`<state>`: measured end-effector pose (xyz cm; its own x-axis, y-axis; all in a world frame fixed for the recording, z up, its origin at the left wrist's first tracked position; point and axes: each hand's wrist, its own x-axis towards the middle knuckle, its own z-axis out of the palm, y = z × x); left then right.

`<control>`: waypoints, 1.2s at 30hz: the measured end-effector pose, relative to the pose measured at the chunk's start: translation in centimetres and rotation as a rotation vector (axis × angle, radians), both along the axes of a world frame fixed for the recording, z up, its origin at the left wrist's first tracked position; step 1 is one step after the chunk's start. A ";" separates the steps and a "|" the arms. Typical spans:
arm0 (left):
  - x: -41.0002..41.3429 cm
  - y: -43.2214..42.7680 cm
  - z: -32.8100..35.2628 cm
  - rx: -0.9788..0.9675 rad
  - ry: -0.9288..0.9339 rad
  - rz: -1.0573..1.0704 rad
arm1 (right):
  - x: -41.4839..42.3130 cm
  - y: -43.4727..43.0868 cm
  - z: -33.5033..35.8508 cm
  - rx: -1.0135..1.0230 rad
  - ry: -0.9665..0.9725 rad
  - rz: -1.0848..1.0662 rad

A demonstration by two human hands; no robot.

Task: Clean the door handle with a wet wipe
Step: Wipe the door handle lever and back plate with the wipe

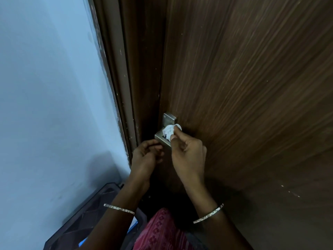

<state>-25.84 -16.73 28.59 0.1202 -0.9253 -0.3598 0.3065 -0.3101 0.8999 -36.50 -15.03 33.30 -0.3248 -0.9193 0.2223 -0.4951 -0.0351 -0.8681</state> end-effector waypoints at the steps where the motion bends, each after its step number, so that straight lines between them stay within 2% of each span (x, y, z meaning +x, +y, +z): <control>1: 0.1 0.1 0.0 -0.035 -0.036 0.024 | 0.3 0.1 0.1 -0.048 0.062 -0.010; 5: 0.4 0.3 0.2 -0.176 -0.200 0.091 | 0.6 -0.3 0.2 -0.145 0.265 -0.042; 9: 0.3 0.0 0.4 -0.248 -0.271 0.070 | 0.3 -1.2 -1.1 0.022 0.188 -0.100; 11: 0.4 0.0 0.4 -0.262 -0.291 0.053 | 0.1 -1.4 -2.0 0.103 0.019 -0.095; 16: 0.7 -0.2 0.1 -0.277 -0.314 0.047 | -0.2 -1.6 -2.8 0.325 -0.729 -0.115; 18: 0.7 -0.1 0.1 -0.286 -0.318 0.043 | -0.4 -1.6 -2.6 0.356 -0.883 -0.098; 21: 0.8 0.0 0.1 -0.285 -0.311 0.044 | -0.2 -1.5 -2.2 0.244 -0.732 -0.028; 25: 1.0 -0.1 0.2 -0.278 -0.313 0.039 | 0.4 -1.3 -1.6 0.097 -0.253 -0.068; 27: 1.2 -0.1 0.2 -0.283 -0.319 0.035 | 0.8 -1.4 -1.4 0.077 -0.079 -0.090; 31: 1.6 -0.2 0.2 -0.289 -0.330 0.006 | 1.3 -1.8 -1.3 -0.014 0.151 -0.079; 36: 2.2 -0.4 -0.1 -0.294 -0.301 -0.021 | 1.2 -1.7 -0.9 -0.093 0.294 0.007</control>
<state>-23.65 -17.13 28.44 0.1601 -0.9866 -0.0316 0.0125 -0.0300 0.9995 -35.31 -16.77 32.42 -0.2275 -0.8926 0.3894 -0.7237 -0.1126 -0.6809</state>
